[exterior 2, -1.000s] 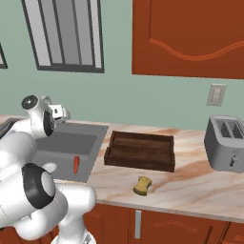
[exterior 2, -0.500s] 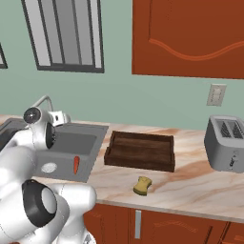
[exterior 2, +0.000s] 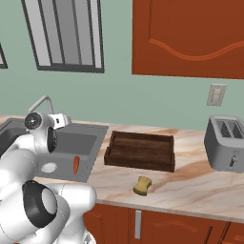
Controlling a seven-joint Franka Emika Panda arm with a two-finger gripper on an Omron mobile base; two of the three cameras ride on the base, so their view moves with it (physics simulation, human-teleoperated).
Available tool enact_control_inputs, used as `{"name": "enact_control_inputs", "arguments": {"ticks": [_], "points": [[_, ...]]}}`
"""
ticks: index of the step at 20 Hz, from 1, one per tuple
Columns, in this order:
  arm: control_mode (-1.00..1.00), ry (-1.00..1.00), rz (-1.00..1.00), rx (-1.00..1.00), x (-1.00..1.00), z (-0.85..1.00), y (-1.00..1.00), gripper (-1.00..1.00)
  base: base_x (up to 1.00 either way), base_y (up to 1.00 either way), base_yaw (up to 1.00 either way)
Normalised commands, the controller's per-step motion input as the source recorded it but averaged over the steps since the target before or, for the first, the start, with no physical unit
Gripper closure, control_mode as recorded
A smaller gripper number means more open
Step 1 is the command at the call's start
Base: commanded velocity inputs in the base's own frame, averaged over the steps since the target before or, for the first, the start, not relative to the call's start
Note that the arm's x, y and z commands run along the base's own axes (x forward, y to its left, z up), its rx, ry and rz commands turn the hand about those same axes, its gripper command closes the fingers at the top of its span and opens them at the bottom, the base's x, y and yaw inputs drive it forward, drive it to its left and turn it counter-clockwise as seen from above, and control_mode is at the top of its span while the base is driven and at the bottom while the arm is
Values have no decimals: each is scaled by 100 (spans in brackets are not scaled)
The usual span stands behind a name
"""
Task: Pick up all produce items and place them in the sink. Turn on the sink faucet to wash them. Then turn the sink off and put them in the tray.
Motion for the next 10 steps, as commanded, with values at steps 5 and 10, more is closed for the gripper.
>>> {"name": "enact_control_inputs", "arguments": {"ticks": [5,10], "points": [[-100,-2,0,1,0,0,0,-100,0,0,0],[-100,0,0,0,6,0,0,-100,0,0,0]]}}
